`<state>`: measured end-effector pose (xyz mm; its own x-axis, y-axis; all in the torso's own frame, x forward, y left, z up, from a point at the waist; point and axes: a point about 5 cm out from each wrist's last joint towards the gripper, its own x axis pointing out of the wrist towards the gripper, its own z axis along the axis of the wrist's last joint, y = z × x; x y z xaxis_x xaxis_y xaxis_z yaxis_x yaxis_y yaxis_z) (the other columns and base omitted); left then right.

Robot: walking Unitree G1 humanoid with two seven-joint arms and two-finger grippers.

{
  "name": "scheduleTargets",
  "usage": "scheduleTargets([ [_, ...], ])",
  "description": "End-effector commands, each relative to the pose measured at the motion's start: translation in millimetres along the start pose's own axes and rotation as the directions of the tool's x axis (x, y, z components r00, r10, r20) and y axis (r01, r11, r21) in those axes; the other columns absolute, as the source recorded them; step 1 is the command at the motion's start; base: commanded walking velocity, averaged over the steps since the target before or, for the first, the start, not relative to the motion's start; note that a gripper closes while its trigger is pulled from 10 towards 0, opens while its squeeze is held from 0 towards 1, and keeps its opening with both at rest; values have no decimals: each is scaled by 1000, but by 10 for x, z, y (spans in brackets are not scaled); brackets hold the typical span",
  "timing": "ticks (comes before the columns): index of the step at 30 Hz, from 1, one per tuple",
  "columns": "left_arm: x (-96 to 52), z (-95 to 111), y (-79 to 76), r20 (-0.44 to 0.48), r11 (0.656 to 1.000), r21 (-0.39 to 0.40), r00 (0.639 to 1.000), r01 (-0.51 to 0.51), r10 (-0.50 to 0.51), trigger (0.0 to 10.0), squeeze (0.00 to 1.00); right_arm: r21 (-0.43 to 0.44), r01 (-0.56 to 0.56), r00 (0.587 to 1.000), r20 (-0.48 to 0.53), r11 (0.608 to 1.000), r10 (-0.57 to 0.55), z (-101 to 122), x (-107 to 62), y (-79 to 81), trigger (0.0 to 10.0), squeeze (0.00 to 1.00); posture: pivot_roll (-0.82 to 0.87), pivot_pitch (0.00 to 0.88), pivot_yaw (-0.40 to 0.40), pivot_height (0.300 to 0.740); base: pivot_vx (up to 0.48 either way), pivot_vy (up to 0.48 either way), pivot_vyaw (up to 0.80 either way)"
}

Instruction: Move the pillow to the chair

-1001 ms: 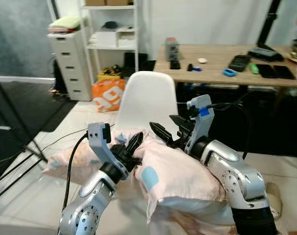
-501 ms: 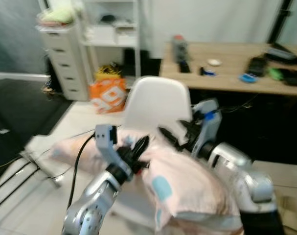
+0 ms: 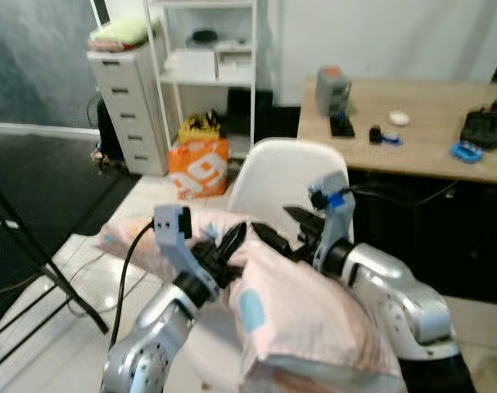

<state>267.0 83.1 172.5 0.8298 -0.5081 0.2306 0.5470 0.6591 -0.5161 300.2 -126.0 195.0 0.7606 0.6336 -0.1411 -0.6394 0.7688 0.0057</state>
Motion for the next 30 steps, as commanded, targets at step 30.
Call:
scheduleTargets([
  [30, -124, -230, -129, -264, 985, 132, 962, 113, -75, 10000, 0, -25, 131, 827, -548, 991, -123, -742, -219, -208, 10000, 0, -295, 41, 42, 675, 0, 0, 0],
])
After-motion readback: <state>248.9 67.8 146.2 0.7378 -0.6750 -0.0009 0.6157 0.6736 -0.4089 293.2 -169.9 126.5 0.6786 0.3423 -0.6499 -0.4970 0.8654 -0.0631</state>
